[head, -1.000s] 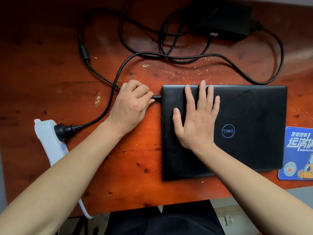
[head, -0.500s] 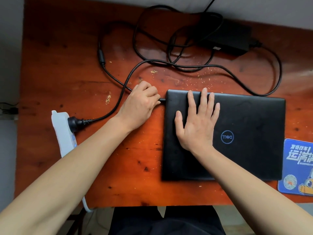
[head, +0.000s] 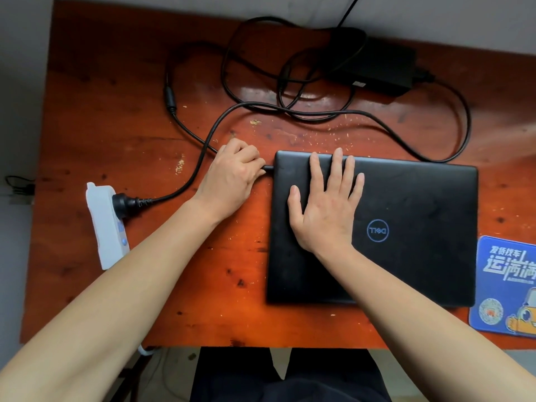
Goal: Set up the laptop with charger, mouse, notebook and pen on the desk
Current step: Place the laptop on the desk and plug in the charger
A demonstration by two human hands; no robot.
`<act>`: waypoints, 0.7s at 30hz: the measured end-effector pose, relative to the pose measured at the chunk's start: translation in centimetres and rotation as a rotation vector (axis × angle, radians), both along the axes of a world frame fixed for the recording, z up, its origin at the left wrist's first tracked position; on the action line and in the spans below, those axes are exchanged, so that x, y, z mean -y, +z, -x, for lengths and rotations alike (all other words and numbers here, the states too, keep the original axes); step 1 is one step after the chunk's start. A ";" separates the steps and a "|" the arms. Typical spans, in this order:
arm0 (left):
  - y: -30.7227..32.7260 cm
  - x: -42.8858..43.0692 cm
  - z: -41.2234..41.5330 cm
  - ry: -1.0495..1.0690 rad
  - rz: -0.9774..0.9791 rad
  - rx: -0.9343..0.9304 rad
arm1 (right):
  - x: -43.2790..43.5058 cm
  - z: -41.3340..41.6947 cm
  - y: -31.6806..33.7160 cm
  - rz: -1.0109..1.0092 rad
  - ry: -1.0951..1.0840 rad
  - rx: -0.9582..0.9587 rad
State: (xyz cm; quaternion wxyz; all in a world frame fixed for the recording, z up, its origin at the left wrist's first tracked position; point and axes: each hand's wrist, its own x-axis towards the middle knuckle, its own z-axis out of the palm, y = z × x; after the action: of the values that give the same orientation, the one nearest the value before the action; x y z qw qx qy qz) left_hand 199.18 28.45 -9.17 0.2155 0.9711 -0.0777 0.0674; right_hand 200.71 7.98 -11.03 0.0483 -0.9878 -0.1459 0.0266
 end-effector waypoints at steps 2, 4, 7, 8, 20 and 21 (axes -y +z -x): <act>-0.1 0.0 0.0 -0.004 -0.011 0.008 | 0.0 0.0 0.0 -0.005 0.000 -0.003; -0.1 0.0 0.0 0.012 -0.033 0.012 | 0.1 0.0 0.0 -0.010 0.003 -0.001; 0.0 0.9 0.6 0.114 -0.065 0.009 | 0.2 0.0 -0.1 -0.013 0.004 -0.008; 0.1 1.3 0.8 0.154 -0.072 0.006 | 0.2 0.0 0.0 -0.013 0.004 -0.013; 3.6 -3.5 9.6 0.497 -0.083 -0.056 | 0.3 0.1 1.2 0.033 0.029 -0.162; 4.0 -4.6 11.0 0.555 -0.094 -0.053 | 0.0 0.2 1.6 0.044 0.031 -0.163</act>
State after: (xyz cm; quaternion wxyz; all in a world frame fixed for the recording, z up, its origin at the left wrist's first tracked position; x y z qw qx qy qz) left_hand 188.20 33.05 -5.22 0.1457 0.9655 0.1939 0.0947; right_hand 200.48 7.98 -9.42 0.0380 -0.9808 -0.1559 0.1108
